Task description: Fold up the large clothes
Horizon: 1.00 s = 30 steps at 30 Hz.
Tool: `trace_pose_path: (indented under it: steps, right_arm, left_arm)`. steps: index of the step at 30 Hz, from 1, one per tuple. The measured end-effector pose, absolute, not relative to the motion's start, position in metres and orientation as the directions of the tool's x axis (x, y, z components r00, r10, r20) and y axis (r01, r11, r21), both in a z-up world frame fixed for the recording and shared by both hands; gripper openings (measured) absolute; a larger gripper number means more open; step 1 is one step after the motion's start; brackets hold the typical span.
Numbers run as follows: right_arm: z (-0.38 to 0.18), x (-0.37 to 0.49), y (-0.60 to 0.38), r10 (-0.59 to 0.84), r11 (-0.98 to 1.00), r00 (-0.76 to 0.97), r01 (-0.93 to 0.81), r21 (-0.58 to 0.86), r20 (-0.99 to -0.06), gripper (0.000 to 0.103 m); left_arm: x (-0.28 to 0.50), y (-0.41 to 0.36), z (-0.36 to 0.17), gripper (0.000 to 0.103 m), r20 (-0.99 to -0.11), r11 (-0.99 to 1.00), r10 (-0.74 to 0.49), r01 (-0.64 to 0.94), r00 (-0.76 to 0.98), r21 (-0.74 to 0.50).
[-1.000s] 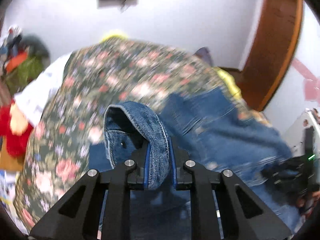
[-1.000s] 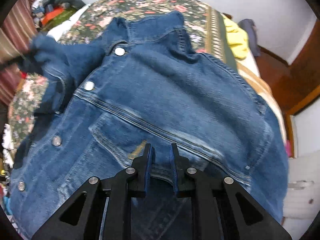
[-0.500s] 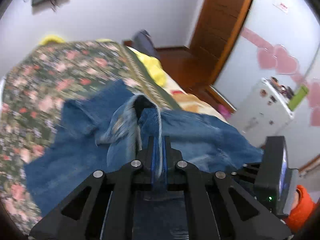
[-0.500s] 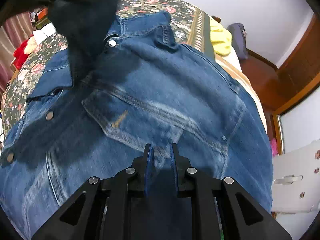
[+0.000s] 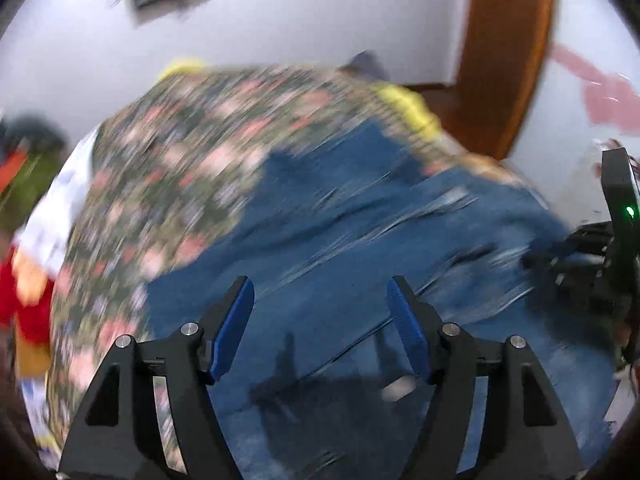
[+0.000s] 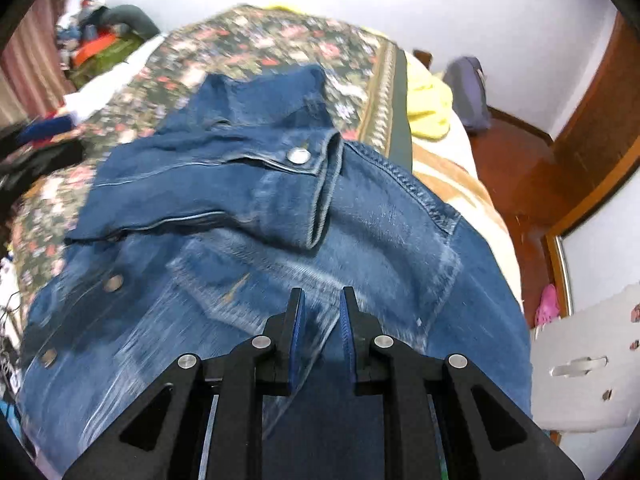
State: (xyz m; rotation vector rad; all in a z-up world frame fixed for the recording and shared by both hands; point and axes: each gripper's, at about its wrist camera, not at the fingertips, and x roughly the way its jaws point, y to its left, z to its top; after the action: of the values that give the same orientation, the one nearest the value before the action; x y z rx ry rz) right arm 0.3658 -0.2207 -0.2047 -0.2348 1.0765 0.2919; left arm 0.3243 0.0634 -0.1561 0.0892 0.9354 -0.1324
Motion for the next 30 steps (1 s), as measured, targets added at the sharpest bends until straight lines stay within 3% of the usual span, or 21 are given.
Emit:
trace_pose_path:
  steps: [3,9,12,18,30]
  right_arm:
    - [-0.243,0.383,-0.217,0.056,0.941,0.365,-0.331,-0.073,-0.929,0.013]
    - [-0.239,0.373,-0.217,0.030,0.939,0.402,-0.325,-0.112,-0.915,0.013]
    - [-0.243,0.371,-0.213,-0.118,0.920,0.418,-0.294,-0.258,-0.901,0.013]
    - [-0.247,0.358,-0.204,-0.218,0.879,0.428,-0.305,-0.367,-0.877,0.014]
    - [-0.248,0.359,-0.213,-0.196,0.867,0.420,-0.349,-0.357,-0.886,0.017]
  left_arm:
    - [0.311,0.108,-0.177,0.068,-0.836,0.999,-0.013,0.046,0.549,0.014]
    - [0.264,0.187,-0.215,0.068,-0.864,0.993,0.072,-0.119,0.498,0.014]
    - [0.247,0.211,-0.231,0.068,-0.879,0.985,0.062,-0.174,0.473,-0.024]
    - [0.232,0.205,-0.247,0.068,-0.887,0.992,0.049,-0.128,0.460,-0.011]
    - [0.253,0.161,-0.247,0.068,-0.880,0.999,-0.029,-0.022,0.475,-0.045]
